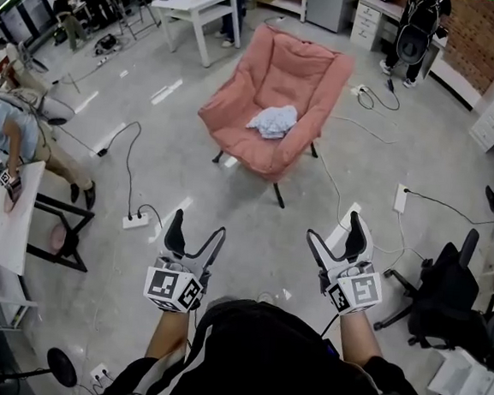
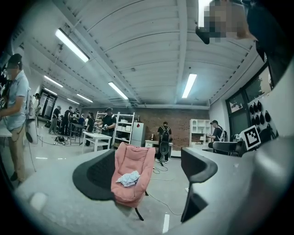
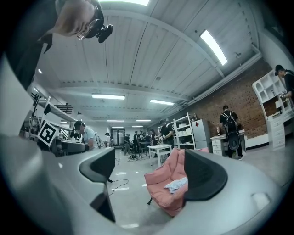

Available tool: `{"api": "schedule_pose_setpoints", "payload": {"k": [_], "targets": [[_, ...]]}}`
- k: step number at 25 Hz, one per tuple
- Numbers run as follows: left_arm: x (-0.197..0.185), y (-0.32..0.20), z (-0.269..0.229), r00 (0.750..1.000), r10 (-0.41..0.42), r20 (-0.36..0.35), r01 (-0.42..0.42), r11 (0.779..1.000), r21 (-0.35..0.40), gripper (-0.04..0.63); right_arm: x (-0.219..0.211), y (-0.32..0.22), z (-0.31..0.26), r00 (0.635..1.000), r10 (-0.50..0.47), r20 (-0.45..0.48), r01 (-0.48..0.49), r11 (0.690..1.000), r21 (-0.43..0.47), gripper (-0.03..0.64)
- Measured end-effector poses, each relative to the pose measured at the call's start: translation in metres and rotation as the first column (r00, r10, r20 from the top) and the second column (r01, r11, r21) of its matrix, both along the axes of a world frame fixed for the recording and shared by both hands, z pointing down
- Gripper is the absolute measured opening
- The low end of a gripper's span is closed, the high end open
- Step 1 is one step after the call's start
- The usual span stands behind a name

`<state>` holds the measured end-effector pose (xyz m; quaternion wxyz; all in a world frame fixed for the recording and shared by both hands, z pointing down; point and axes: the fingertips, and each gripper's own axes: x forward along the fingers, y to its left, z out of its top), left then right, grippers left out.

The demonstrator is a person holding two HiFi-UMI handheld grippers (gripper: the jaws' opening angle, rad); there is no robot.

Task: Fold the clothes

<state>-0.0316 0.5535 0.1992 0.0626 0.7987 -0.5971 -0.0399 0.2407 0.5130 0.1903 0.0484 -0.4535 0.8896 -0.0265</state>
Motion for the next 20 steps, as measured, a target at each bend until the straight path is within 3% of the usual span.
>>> {"api": "schedule_pose_setpoints", "payload": {"k": [11,20], "targets": [[0.006,-0.036,0.011,1.0,0.008,0.008,-0.008,0.999,-0.035,0.446,0.007,-0.04,0.024,1.0,0.003,0.011,-0.003,0.998,-0.067,0.448],[-0.023,-0.135,0.007,0.997,0.08,-0.016,-0.08,0.997,0.01,0.446,-0.015,-0.121,0.01,0.997,0.077,-0.006,-0.077,0.996,-0.037,0.437]]}}
